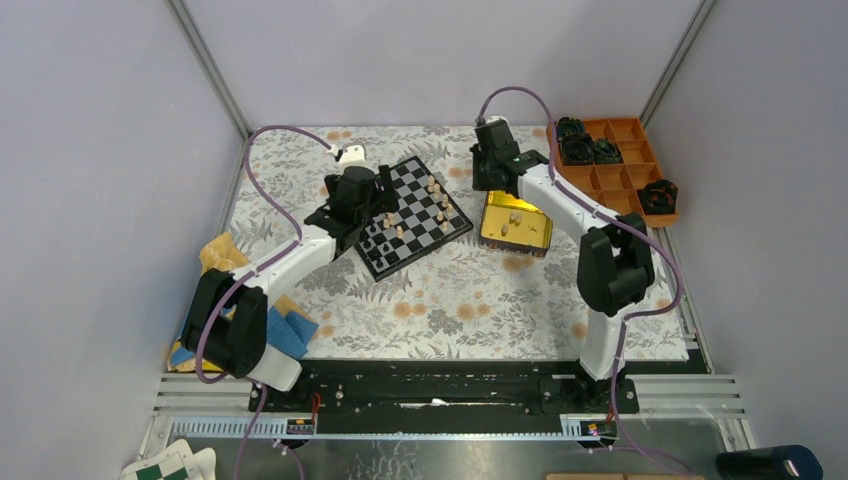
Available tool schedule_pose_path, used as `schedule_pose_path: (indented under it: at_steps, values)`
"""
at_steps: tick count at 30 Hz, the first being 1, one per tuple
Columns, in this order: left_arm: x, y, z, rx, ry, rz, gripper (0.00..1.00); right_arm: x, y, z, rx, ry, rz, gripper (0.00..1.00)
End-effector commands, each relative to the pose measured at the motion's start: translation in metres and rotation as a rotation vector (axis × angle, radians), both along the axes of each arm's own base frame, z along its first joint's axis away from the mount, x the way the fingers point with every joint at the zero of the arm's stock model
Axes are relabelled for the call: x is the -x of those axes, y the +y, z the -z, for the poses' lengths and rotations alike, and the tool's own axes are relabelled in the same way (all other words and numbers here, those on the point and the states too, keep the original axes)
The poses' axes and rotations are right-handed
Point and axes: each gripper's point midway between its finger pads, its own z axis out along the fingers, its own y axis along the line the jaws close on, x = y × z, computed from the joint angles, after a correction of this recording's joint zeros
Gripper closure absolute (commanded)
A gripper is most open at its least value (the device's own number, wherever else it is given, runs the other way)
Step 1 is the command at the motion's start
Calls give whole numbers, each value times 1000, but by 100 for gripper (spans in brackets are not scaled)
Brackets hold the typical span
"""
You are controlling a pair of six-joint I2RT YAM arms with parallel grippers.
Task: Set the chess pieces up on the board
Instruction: Place the chess piece on the chessboard.
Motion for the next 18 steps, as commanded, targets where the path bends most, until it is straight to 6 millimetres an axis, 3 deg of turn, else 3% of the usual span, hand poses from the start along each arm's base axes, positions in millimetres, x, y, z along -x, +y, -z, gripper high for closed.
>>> schedule_pose_path:
  at_steps: [1, 9, 18]
  values:
    - [-2, 2, -14, 23, -42, -11, 1, 3, 24, 3, 2, 18, -62, 100]
    - [-1, 2, -12, 24, -40, -9, 1, 11, 48, 22, 9, 51, -116, 100]
    - [1, 3, -9, 21, -36, -9, 1, 20, 59, 46, 15, 83, -147, 100]
